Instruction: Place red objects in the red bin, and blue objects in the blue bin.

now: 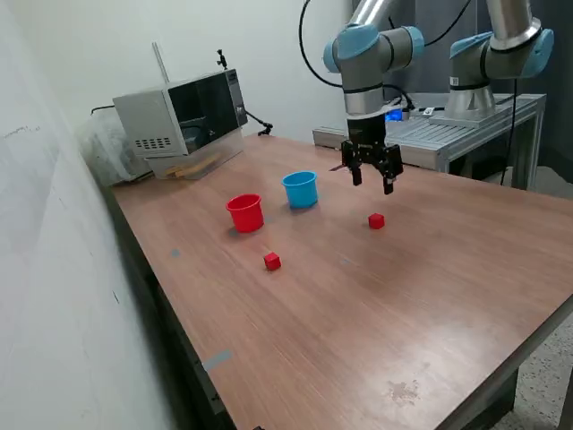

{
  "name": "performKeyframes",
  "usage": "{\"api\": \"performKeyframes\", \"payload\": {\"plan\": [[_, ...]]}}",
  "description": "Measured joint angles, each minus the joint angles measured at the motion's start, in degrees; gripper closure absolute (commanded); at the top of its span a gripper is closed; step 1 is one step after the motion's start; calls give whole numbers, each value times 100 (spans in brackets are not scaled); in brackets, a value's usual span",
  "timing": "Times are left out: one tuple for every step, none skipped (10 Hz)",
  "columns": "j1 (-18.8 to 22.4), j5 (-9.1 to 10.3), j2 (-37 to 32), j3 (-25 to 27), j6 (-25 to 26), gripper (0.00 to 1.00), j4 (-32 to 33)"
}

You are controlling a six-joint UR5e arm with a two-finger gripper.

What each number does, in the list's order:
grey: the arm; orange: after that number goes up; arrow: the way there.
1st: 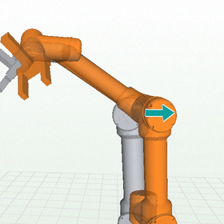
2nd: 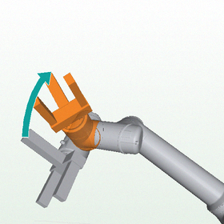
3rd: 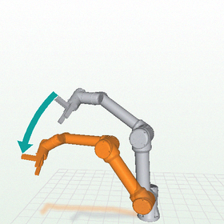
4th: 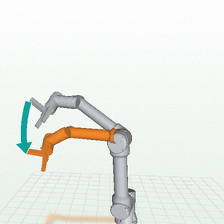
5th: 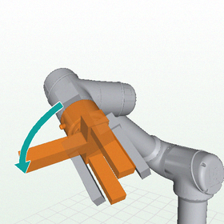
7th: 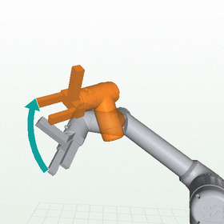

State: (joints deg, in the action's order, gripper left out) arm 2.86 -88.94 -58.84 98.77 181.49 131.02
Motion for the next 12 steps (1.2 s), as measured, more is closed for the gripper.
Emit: {"api": "performKeyframes", "payload": {"plan": [[-19,-2,140,26,0,0,100],[-21,-5,244,54,0,0,175],[-12,-5,310,80,0,0,224],[2,-4,348,100,1,0,257],[13,-2,368,114,1,100,276],[17,-1,375,122,3,100,287],[22,-1,378,124,4,100,310],[26,-1,386,124,5,100,334],[31,0,406,125,7,100,350],[34,2,436,125,8,100,361],[35,2,452,122,9,100,370],[36,5,461,119,7,100,371]]}}
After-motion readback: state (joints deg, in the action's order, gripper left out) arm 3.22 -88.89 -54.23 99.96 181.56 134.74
